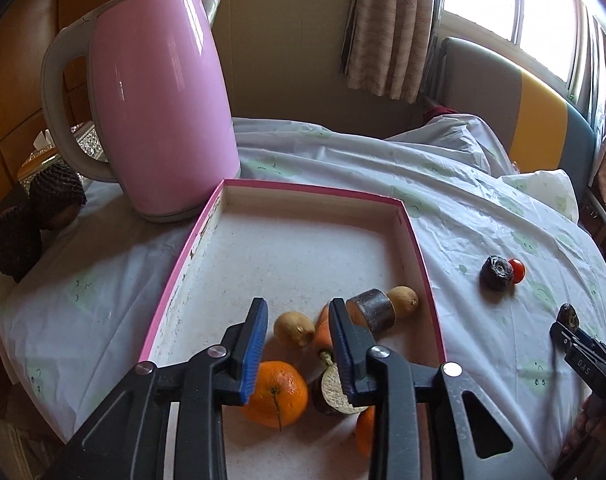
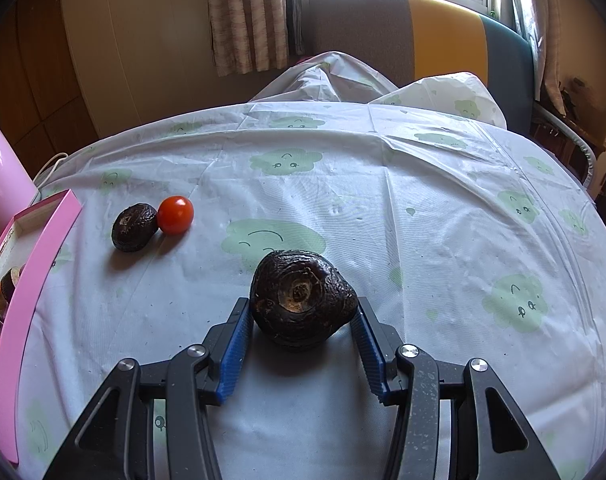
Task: Organize fruits
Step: 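Carry the large dark taro into the tray and open the right tool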
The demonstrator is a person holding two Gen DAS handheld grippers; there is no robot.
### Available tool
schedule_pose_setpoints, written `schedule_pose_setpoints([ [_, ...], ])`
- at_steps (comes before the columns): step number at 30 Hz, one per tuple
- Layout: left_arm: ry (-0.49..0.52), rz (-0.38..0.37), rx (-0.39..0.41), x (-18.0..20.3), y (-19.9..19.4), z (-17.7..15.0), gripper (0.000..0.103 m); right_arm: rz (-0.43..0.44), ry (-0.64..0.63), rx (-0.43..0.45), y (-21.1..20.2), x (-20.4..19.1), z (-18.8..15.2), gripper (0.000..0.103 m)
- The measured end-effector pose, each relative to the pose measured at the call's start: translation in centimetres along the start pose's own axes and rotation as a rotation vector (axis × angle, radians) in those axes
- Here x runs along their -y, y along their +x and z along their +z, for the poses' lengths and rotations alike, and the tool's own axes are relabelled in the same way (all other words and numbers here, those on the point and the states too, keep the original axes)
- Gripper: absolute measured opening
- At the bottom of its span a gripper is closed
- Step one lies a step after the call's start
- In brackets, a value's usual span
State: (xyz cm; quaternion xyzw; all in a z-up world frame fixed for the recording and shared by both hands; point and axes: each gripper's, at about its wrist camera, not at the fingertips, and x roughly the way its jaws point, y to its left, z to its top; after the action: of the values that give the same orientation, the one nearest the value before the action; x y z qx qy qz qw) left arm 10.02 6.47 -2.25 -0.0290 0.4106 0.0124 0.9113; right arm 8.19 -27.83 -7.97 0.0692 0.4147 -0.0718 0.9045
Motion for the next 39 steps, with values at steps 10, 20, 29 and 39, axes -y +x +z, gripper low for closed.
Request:
schedule_pose_setpoints([
  [10, -0.007, -0.016, -0.006, 0.7, -1.4, -1.5, 0.033, -0.001, -0.001, 0.0, 0.0, 0.0, 0.0, 0.052],
  [20, -0.008, -0.027, -0.003, 0.6, -2.9, -3.3, 0.033, -0.012, -0.029, -0.006, -0.1, -0.3, 0.0, 0.05],
  [29, 0.002, -0.029, 0.005, 0.4, -3.7, -3.9, 0.033, 0.031, -0.084, -0.012, -0.8, -2.1, -0.4, 0.049],
  [39, 0.0, -0.026, -0.001, 0.0, -3.8, -4.4, 0.033, 0.146, -0.132, -0.036, -1.8, -5.9, -1.5, 0.049],
])
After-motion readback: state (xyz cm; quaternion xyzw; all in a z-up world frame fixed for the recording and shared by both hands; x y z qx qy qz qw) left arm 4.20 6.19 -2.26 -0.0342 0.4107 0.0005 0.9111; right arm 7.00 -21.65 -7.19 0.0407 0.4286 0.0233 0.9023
